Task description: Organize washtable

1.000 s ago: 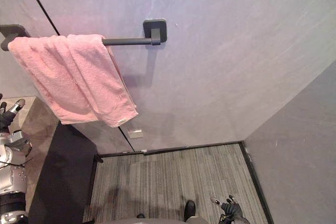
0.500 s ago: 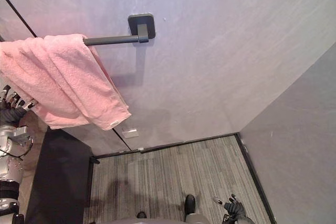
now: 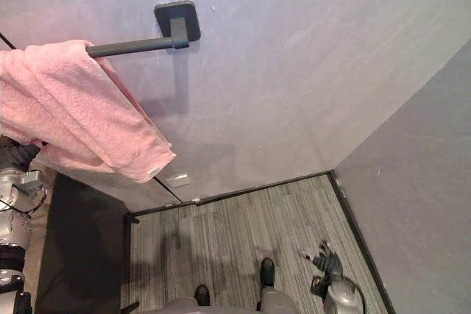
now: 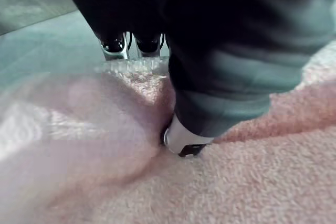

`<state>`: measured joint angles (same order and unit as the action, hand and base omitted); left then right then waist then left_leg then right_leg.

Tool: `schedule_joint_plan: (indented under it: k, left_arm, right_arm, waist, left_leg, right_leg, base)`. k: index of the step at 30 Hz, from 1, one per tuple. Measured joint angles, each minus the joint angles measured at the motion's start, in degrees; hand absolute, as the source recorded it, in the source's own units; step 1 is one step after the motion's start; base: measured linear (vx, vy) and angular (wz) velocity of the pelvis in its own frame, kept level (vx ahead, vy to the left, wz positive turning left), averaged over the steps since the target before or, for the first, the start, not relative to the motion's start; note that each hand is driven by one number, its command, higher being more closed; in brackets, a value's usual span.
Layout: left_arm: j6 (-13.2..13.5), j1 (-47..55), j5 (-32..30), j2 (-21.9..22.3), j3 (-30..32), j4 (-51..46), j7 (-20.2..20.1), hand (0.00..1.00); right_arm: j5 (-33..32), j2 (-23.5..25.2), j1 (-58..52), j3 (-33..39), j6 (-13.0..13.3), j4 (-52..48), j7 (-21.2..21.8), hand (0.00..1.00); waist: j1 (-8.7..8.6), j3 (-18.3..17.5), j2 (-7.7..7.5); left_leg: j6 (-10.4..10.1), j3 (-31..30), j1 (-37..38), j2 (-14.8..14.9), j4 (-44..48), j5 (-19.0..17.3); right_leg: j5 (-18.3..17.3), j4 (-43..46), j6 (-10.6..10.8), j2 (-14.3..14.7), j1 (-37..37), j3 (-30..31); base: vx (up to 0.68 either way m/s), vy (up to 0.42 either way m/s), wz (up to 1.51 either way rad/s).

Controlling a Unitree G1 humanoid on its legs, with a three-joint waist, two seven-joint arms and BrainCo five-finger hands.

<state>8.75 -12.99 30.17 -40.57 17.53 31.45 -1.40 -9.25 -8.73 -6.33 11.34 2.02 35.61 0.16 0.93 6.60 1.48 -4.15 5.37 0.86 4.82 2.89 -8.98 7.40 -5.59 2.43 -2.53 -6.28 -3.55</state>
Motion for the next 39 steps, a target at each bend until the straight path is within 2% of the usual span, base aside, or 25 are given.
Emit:
schedule_joint_plan:
  k: [4, 9, 11, 16, 21, 23, 28, 32, 35, 39]
  left_arm:
    - [-0.1, 0.0, 0.0, -0.2, -0.7, -0.8, -0.7, 1.00]
    - [-0.1, -0.4, -1.4, -0.2, -2.4, -4.6, -0.9, 1.00]
    - [-0.1, -2.2, -1.7, -0.2, -3.7, -4.9, -0.6, 1.00]
    - [-0.1, -4.1, -1.7, 0.2, -3.8, -5.1, -0.4, 1.00]
    - [0.0, -5.6, -1.6, 0.4, -4.7, -5.1, 0.2, 1.00]
    - [0.3, -7.1, -1.6, 1.1, -5.6, -5.1, 0.3, 1.00]
    - [0.5, -8.5, -1.4, 2.1, -6.8, -4.7, 0.7, 1.00]
    - [0.5, -11.1, -1.0, 2.9, -9.1, -3.7, 1.7, 1.00]
    - [0.5, -12.2, -1.0, 3.4, -9.2, -3.7, 2.0, 1.00]
    - [0.5, -14.5, -1.0, 3.4, -10.8, -2.3, 2.9, 1.00]
  right_arm:
    - [-2.7, -0.8, 3.6, -4.6, 0.6, -11.5, 0.1, 0.00]
    - [-8.7, -1.8, 11.3, -11.9, 2.2, -24.1, 1.5, 0.00]
    - [-11.0, -5.1, 16.8, -15.1, 2.8, -29.2, 2.7, 0.00]
    - [-11.7, -11.1, 28.8, -19.6, 4.5, -34.0, 3.7, 0.00]
    - [-13.1, -15.4, 42.1, -24.8, 6.6, -32.6, 3.3, 0.00]
    - [-12.6, -16.6, 49.4, -27.9, 6.6, -27.9, 1.8, 0.00]
    - [-12.5, -16.4, 59.6, -32.5, 6.4, -17.6, -1.3, 0.00]
    - [-12.6, -14.5, 63.9, -36.6, 6.2, -11.6, -1.6, 0.00]
    - [-12.7, -10.8, 65.1, -36.7, 6.4, -8.5, -3.6, 0.00]
    - [-12.6, -8.7, 66.2, -37.9, 6.6, -6.1, -3.8, 0.00]
  waist:
    - [0.17, 0.1, -0.20]
    - [0.84, 1.0, -1.80]
    - [1.63, 1.3, -2.18]
    - [1.65, 1.5, -2.59]
    - [2.54, 1.6, -2.73]
    - [3.19, 1.6, -2.83]
    - [3.55, 1.7, -2.86]
    - [4.67, 1.7, -2.85]
    - [4.71, 1.7, -2.84]
    - [4.62, 1.7, -2.79]
  left_leg:
    - [0.0, 0.6, 0.0, 0.0, 0.4, 0.0]
    - [0.0, 1.8, -0.5, 0.2, 1.5, 0.0]
    - [0.0, 2.2, -1.2, 0.2, 2.2, 0.0]
    - [-0.1, 2.2, -1.9, 0.3, 3.2, -0.1]
    - [-0.1, 2.2, -2.2, 0.6, 3.5, 0.0]
    - [-0.1, 1.8, -2.9, 0.6, 3.8, 0.0]
    - [-0.1, 1.1, -3.9, 0.6, 4.1, 0.1]
    - [-0.2, 1.0, -4.3, 0.6, 4.6, 0.1]
    - [-0.2, 0.8, -5.4, 0.8, 5.2, 0.1]
    - [-1.0, 0.3, -6.2, 1.4, 5.5, 0.5]
  right_leg:
    - [0.6, 0.0, -0.2, 0.0, -0.1, 0.9]
    - [1.8, -0.1, -0.5, 0.3, -0.9, 2.7]
    - [2.4, -0.1, -0.6, 0.3, -1.3, 3.2]
    - [2.8, -0.1, -0.6, 0.3, -1.2, 3.4]
    - [3.1, -0.1, -0.9, 0.3, -1.3, 3.3]
    - [3.2, -0.1, -0.8, 0.3, -1.7, 2.9]
    - [3.8, -0.1, -1.0, 0.3, -2.3, 2.3]
    - [3.8, -0.2, -1.0, 0.3, -2.4, 2.2]
    - [4.1, -0.2, -1.4, 0.3, -3.0, 2.1]
    - [4.4, -0.2, -1.7, 0.7, -3.4, 1.8]
  base:
    - [-0.03, -0.007, -0.07]
    - [-0.09, -0.029, -0.16]
    - [-0.12, -0.039, -0.11]
    - [-0.07, -0.023, -0.01]
    - [-0.03, -0.011, 0.00]
    - [-0.03, -0.014, 0.08]
    - [-0.02, -0.005, 0.08]
    - [-0.02, -0.004, 0.01]
    - [-0.06, -0.015, 0.01]
    - [-0.07, -0.039, 0.02]
